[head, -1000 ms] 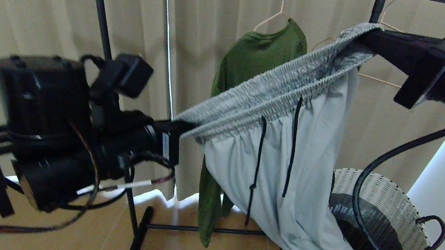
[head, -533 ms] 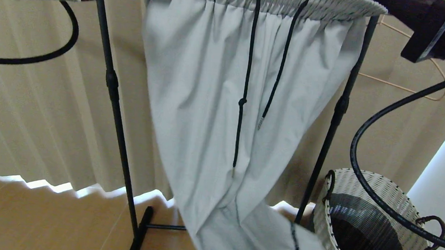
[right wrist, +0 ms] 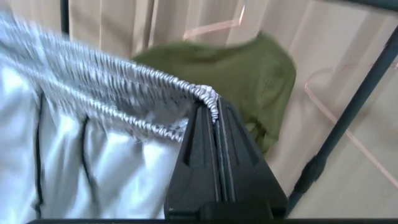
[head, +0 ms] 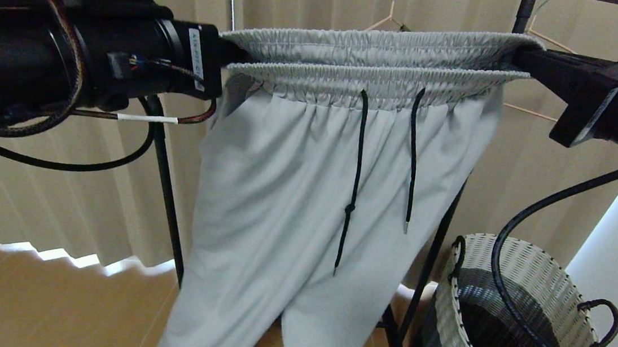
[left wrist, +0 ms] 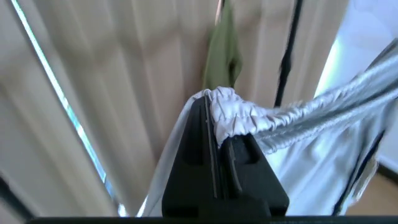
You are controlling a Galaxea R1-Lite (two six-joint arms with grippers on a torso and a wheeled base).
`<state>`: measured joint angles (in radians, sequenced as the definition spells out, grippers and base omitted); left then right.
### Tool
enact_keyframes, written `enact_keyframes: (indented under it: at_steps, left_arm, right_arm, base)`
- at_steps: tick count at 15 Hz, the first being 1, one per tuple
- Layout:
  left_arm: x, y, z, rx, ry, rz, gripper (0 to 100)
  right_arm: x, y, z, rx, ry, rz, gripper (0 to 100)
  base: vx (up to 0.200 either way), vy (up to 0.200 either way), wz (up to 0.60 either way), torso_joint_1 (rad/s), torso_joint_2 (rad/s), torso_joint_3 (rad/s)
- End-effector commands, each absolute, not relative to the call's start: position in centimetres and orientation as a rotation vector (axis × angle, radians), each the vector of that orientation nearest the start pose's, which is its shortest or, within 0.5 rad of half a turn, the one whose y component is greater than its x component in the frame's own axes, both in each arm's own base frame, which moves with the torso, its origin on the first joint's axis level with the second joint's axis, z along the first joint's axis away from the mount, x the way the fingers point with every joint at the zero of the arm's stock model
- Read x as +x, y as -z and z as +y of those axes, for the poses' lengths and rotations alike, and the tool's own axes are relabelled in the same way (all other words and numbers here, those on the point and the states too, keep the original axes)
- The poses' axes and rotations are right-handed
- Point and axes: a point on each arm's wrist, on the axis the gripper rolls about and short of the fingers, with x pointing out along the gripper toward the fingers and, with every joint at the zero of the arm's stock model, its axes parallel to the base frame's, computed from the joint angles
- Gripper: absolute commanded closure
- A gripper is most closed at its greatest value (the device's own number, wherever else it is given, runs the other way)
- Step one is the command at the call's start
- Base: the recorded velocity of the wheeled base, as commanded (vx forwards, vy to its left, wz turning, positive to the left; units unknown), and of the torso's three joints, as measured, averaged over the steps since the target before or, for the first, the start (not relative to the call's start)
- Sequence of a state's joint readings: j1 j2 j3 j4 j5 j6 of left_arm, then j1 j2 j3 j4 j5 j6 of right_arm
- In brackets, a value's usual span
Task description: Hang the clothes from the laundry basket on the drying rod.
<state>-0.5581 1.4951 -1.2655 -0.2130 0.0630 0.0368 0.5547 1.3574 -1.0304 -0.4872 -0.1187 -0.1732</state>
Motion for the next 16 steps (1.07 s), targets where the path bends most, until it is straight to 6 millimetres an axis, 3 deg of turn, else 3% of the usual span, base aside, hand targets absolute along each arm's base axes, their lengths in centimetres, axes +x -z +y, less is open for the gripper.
enact_keyframes:
  at_steps: [1, 5, 9, 14, 16]
  left_arm:
    - [22.4, -32.4, -14.1, 0.053, 0.501, 0.041, 100]
    - [21.7, -32.6, -13.7, 0.061, 0.503, 0.067, 100]
    - [22.6, -32.0, -14.7, 0.064, 0.503, 0.073, 100]
    - [26.2, -30.5, -17.1, 0.051, 0.321, 0.025, 100]
    - [28.0, -30.3, -18.2, 0.036, 0.287, -0.004, 100]
  right_arm:
    - [19.6, -32.1, 11.8, -0.121, -0.422, -0.182, 100]
    - [19.6, -31.7, 11.9, -0.126, -0.422, -0.169, 100]
    - [19.4, -30.5, 11.6, -0.147, -0.413, -0.121, 100]
    - [14.9, -31.1, 9.5, -0.15, -0.48, -0.019, 100]
    - [12.3, -31.2, 9.6, -0.053, -0.689, 0.017, 100]
  base:
    - [0.0, 0.0, 0.0, 0.0, 0.0, 0.0]
    - [0.0, 0.0, 0.0, 0.0, 0.0, 0.0]
    - [0.0, 0.0, 0.0, 0.0, 0.0, 0.0]
    - [0.0, 0.0, 0.0, 0.0, 0.0, 0.0]
    - [0.0, 0.0, 0.0, 0.0, 0.0, 0.0]
